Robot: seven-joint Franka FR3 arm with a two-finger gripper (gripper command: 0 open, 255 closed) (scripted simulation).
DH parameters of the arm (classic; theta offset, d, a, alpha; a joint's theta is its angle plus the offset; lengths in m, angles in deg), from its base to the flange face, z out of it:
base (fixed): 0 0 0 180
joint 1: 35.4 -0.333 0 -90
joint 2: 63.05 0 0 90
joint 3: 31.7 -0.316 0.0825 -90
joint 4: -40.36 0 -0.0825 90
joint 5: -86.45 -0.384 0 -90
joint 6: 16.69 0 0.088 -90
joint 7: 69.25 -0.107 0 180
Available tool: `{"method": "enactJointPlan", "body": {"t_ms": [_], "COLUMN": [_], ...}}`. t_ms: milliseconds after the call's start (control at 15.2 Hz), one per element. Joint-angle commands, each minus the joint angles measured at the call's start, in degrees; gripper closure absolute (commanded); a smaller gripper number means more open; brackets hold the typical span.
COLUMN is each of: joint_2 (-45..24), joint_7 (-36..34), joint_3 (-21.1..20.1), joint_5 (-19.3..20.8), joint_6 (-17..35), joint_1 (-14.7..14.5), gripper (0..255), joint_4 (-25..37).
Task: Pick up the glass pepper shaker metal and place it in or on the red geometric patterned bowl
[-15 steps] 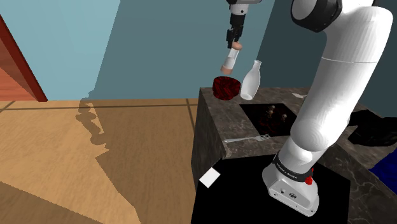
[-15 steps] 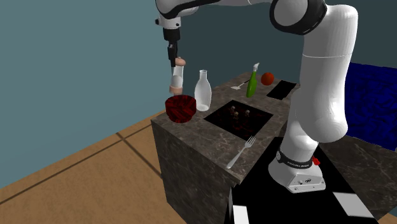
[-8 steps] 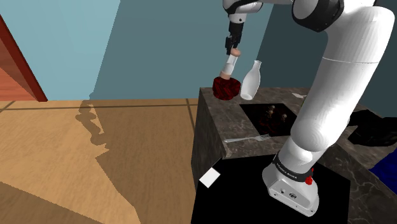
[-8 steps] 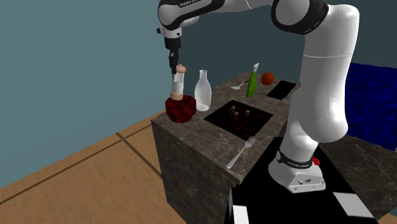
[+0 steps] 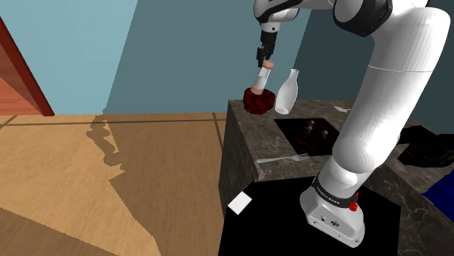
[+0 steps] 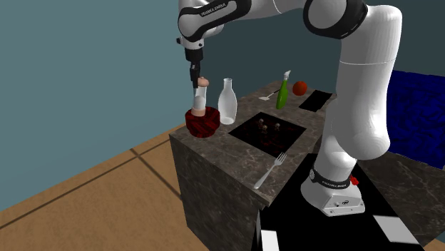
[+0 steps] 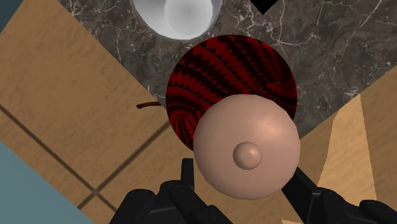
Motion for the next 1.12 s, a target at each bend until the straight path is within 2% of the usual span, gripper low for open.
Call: {"method": "enactJointPlan", "body": {"t_ms": [0, 198, 264, 594, 858, 1056], "joint_2": [0.0, 0.0, 0.0, 0.0, 1.1, 1.1], "joint_7": [0.0, 0.0, 0.0, 0.0, -0.2, -0.2], "joint_3": [0.0, 0.0, 0.0, 0.0, -0.1, -0.1], "joint_5": [0.0, 0.0, 0.0, 0.0, 0.4, 0.4], "joint_6": [0.0, 0.0, 0.0, 0.0, -6.9, -6.9], "joint_1": [0.0, 0.0, 0.0, 0.0, -0.3, -0.3], "gripper": [255, 255, 0, 0, 0, 0], "joint_4": [0.0, 0.0, 0.0, 0.0, 5.9, 5.9]}}
